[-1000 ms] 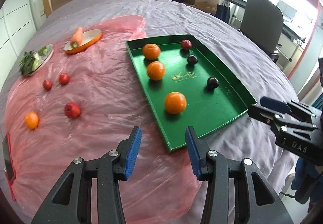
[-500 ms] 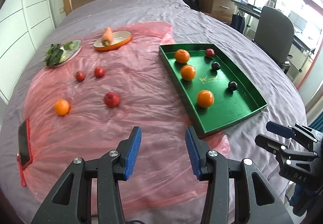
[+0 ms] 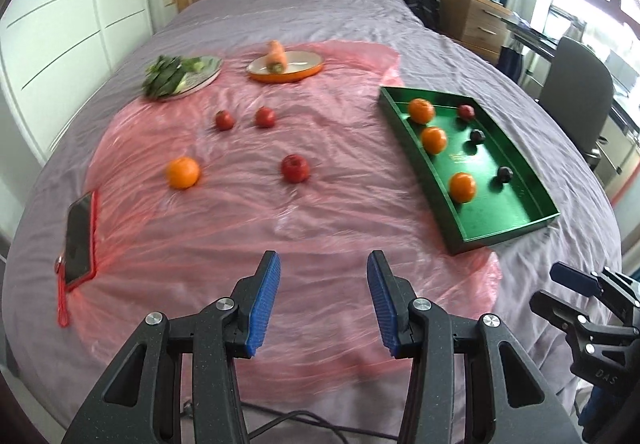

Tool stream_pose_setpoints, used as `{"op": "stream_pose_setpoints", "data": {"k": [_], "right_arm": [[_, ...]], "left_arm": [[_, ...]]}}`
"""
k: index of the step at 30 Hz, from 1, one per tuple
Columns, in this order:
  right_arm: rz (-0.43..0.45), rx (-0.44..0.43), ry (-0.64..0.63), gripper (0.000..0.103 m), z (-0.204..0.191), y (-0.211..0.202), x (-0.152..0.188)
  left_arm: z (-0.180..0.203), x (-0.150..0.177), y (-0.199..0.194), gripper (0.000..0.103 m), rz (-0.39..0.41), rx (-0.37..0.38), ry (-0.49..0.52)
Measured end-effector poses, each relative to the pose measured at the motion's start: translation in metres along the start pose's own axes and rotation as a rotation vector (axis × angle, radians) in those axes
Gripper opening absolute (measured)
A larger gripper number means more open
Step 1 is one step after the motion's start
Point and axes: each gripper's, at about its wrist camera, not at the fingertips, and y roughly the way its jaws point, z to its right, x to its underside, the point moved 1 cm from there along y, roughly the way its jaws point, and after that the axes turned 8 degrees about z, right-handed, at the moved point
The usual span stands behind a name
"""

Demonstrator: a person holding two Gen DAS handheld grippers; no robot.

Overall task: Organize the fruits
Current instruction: 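Withdraw both tools from the tray back over the fruit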

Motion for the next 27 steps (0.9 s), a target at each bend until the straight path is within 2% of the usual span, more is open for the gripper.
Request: {"op": "stream_pose_setpoints", "data": {"k": [17, 27], "right_arm": [[-0.043, -0.056, -0.086, 0.091, -0.052, 0.014, 0.001], [-0.068, -0.083, -0.114, 0.091, -0.076, 0.034, -0.003]], "left_arm": [[-0.071, 0.013, 0.0, 0.044, -0.013, -0.056, -0.152], [-0.107, 0.018, 0.014, 0.048, -0.014, -0.095, -0.215]]}}
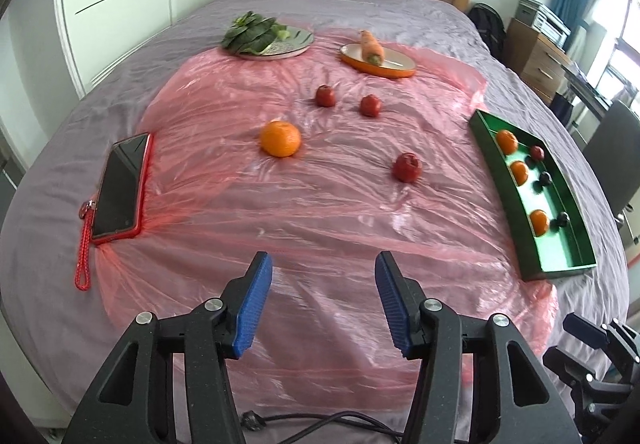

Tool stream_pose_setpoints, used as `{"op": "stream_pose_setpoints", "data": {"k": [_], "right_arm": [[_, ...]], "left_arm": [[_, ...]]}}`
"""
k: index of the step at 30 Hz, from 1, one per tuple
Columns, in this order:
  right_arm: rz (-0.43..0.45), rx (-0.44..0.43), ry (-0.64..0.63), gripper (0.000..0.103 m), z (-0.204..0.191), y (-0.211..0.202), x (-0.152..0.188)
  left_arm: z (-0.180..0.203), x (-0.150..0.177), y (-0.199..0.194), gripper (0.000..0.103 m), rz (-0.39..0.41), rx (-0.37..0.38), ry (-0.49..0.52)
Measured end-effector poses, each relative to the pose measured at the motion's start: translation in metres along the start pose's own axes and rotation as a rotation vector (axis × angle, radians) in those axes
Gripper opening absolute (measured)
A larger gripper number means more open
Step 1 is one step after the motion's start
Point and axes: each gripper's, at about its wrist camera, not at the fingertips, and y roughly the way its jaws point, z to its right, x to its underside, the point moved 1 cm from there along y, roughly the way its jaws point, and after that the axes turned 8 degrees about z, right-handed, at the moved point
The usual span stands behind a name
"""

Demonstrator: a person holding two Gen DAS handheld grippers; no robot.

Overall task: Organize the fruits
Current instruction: 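Withdraw both tools from the tray back over the fruit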

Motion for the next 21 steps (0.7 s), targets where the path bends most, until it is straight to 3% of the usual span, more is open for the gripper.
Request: {"op": "stream_pose_setpoints", "data": {"k": [21], "right_arm": [[-0.024, -0.078, -0.024, 0.091, -0.028, 0.089, -0.058]], "left_arm": [[-0.045, -0.031, 0.072, 0.051, -0.043, -0.03, -0.142]]}}
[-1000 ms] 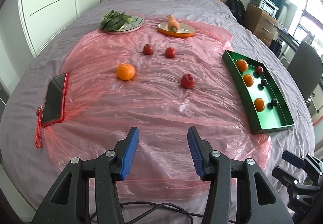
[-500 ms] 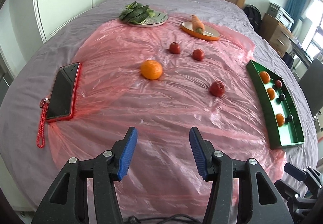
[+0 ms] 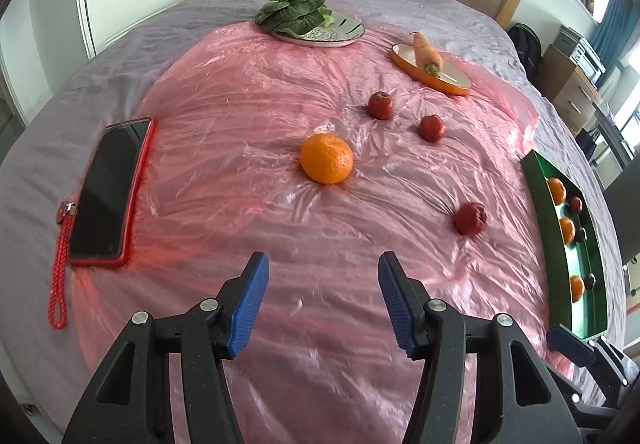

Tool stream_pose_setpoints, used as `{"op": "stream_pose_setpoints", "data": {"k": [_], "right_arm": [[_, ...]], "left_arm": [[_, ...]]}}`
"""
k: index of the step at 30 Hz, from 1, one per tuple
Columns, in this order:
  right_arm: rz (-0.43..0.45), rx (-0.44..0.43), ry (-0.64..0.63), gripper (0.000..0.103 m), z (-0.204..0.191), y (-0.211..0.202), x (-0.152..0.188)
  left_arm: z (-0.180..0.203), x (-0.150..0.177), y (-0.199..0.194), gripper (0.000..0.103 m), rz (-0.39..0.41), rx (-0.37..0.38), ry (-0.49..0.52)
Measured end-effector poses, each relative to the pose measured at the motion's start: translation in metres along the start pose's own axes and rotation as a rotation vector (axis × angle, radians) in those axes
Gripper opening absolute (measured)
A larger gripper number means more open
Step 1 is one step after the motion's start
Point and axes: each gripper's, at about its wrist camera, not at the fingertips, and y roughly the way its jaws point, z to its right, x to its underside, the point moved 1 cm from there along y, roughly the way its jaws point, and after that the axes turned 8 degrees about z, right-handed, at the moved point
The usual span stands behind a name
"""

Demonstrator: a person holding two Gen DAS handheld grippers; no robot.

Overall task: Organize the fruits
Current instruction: 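Withdraw both tools from the tray back over the fruit, then grasp an orange with the left gripper while the right gripper grasps a red apple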

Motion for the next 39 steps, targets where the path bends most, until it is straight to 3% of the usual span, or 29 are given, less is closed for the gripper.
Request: {"op": "stream_pose_setpoints", "data": {"k": [24, 39], "right_arm": [[0.02, 0.028, 0.045, 0.091, 0.034, 0.093, -0.069], [-0.034, 0.039, 0.034, 0.09, 0.033, 0.131, -0.067]], "left_arm": [[-0.001, -0.053, 0.084, 0.057, -0.01, -0.036, 0.047], [0.011, -0.055, 0.106, 0.057, -0.017, -0.003, 0.102]]}}
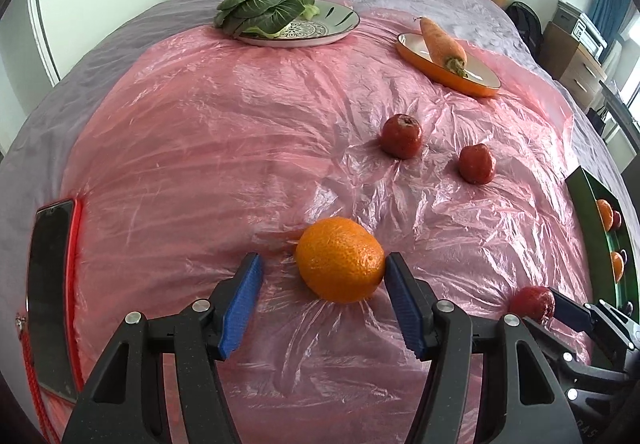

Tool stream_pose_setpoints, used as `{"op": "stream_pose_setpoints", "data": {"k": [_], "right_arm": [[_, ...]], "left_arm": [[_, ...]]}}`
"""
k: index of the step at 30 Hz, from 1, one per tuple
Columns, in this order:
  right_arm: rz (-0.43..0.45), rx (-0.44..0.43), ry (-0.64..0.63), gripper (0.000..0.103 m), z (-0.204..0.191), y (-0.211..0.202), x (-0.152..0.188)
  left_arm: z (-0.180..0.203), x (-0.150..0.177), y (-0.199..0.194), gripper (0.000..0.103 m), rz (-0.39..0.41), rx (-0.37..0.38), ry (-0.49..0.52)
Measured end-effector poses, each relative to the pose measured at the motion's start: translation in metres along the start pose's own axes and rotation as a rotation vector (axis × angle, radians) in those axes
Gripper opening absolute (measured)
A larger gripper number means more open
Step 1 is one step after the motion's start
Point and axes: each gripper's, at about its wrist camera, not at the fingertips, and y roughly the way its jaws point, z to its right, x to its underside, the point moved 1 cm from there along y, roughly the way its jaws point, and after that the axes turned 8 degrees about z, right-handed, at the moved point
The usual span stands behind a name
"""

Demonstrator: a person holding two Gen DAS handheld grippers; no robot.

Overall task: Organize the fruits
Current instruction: 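Grasp an orange with the left gripper while the right gripper grasps a red apple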

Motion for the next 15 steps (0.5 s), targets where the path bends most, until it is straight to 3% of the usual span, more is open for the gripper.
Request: {"op": "stream_pose_setpoints", "data": {"k": [10, 15], "right_arm": [[-0.017, 0.003, -0.001, 0.062, 0.005, 0.008, 0.005], [-0.015, -0.01, 0.021, 0.055, 0.01, 0.01, 0.007]], "left_arm": [[0.004, -0.001, 0.011, 0.056, -0.011, -0.009, 0.022], [0.0, 0.001, 0.01, 0.042, -0.004, -0.012, 0.025]]}}
